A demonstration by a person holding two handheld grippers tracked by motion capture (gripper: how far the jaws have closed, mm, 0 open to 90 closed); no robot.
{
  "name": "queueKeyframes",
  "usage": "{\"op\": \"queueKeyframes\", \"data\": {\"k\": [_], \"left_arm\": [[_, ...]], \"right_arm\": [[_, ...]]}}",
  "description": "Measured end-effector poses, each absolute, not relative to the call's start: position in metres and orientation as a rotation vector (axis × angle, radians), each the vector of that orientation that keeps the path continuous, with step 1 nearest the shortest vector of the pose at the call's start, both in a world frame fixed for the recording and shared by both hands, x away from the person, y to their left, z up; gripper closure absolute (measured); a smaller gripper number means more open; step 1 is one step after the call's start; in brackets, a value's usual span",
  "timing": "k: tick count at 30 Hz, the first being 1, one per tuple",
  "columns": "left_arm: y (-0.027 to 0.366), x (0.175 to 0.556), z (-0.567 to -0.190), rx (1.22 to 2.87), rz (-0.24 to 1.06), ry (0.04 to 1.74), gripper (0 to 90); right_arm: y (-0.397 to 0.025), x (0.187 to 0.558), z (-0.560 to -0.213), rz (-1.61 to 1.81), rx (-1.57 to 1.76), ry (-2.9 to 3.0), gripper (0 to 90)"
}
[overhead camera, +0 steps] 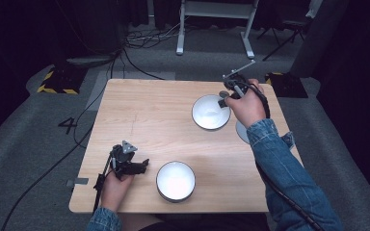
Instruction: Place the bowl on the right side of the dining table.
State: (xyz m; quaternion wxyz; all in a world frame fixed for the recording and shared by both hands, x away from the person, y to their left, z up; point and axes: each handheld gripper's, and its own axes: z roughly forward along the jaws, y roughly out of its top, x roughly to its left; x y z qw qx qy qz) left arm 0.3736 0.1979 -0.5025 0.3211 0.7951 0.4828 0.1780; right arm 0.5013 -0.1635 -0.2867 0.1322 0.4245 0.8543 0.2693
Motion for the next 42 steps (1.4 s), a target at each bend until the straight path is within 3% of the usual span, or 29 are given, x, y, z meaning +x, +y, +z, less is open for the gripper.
{"op": "queueKeyframes", "data": {"k": [31,42], "left_arm": [[0.198,0.378,-0.502,2.097,0.461,1.261,15.6],[0.197,0.378,-0.502,2.096,0.463,1.266,15.7]], "right_arm": [[-0.290,0.541,-0.286,0.661,1.586,2.197,82.7],[-0.312,0.550,-0.292,0.620,1.703,2.136,82.6]]}}
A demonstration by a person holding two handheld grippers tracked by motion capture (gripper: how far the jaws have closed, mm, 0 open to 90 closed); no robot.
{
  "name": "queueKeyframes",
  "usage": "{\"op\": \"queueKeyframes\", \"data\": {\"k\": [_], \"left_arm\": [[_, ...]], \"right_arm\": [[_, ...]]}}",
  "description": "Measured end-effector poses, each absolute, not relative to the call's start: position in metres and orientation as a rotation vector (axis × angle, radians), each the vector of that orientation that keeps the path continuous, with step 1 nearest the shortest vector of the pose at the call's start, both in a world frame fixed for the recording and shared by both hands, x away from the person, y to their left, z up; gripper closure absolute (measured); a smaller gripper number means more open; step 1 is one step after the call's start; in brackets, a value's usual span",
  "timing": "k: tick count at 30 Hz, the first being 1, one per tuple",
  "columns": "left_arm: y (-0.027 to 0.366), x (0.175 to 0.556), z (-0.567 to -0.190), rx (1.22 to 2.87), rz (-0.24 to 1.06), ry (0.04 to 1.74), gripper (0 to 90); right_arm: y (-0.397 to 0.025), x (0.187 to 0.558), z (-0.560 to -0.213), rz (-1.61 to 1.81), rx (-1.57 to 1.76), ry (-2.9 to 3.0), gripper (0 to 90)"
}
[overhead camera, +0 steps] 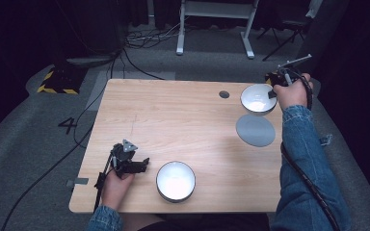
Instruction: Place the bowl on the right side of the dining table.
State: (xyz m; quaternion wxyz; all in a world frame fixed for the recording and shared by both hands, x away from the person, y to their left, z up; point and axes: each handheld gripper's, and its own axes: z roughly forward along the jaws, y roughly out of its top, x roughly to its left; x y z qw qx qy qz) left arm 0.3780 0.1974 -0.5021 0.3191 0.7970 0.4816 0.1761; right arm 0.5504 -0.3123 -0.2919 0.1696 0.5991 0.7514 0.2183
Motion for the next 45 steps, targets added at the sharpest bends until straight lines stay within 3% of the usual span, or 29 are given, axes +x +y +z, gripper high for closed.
{"op": "queueKeyframes", "data": {"k": [21,45], "left_arm": [[0.197,0.378,-0.502,2.096,0.462,1.266,15.7],[0.198,0.378,-0.502,2.094,0.463,1.264,15.7]], "right_arm": [[-0.347,0.556,-0.311,0.542,1.789,2.076,82.6],[-0.359,0.559,-0.378,0.632,1.902,2.102,82.6]]}}
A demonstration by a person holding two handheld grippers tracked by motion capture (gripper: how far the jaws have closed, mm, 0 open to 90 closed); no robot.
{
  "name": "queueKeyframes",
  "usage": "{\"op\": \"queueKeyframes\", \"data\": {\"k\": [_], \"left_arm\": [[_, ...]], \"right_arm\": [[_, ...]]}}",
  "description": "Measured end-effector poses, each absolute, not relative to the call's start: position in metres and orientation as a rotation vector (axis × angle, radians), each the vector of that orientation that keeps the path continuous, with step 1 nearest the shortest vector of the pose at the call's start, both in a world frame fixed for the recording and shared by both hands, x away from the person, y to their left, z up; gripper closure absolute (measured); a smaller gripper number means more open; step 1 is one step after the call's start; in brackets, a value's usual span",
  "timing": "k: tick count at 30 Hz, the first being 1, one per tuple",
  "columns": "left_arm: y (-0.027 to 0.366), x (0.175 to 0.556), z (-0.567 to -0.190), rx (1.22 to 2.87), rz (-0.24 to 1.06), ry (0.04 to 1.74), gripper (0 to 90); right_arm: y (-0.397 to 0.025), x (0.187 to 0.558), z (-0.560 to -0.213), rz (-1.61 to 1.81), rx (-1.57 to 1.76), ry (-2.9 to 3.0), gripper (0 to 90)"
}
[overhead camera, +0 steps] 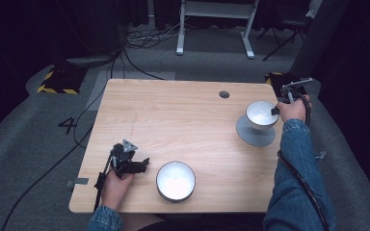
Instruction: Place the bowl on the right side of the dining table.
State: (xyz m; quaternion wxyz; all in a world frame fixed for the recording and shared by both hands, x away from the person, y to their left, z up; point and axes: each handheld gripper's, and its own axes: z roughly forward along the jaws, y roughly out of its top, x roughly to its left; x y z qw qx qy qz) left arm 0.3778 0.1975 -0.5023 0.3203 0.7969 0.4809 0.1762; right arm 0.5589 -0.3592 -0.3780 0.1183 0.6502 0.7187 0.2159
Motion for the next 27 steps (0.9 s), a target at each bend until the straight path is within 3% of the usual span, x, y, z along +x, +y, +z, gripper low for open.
{"op": "queueKeyframes", "data": {"k": [27], "left_arm": [[0.198,0.378,-0.502,2.099,0.465,1.260,15.7]], "right_arm": [[-0.359,0.567,-0.418,0.647,1.937,2.079,82.4]]}}
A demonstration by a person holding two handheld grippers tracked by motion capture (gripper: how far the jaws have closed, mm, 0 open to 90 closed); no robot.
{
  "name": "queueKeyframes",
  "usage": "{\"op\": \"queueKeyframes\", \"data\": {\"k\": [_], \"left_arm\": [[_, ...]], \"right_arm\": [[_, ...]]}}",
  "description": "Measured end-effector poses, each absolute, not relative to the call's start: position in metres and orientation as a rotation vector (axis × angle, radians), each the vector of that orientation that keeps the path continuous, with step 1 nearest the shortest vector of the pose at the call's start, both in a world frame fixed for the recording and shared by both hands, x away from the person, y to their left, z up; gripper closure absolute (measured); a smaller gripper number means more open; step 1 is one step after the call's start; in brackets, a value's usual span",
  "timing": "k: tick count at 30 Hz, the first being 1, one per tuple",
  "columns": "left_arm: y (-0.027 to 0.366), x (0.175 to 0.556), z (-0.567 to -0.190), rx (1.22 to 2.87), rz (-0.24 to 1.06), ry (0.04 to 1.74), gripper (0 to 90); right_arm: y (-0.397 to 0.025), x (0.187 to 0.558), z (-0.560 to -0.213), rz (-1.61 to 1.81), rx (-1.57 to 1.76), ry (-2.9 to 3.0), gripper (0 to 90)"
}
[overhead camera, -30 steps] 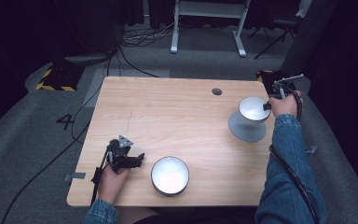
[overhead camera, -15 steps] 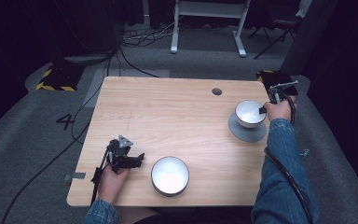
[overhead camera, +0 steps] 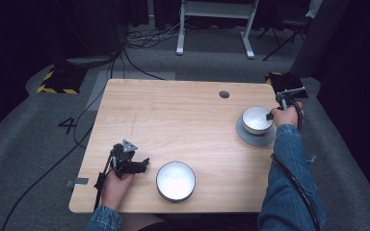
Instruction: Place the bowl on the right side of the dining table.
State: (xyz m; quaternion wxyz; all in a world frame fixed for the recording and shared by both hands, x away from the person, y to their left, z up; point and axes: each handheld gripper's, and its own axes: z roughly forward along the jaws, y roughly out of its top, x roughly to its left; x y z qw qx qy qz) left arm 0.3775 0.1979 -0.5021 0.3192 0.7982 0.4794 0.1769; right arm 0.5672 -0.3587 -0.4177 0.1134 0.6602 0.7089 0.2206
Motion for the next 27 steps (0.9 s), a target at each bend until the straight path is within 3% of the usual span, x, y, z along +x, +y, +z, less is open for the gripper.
{"op": "queueKeyframes", "data": {"k": [18,27], "left_arm": [[0.198,0.378,-0.502,2.091,0.465,1.260,15.7],[0.198,0.377,-0.502,2.095,0.461,1.264,15.7]], "right_arm": [[-0.364,0.565,-0.429,0.650,1.903,2.093,82.3],[-0.363,0.561,-0.415,0.594,1.783,2.073,51.5]]}}
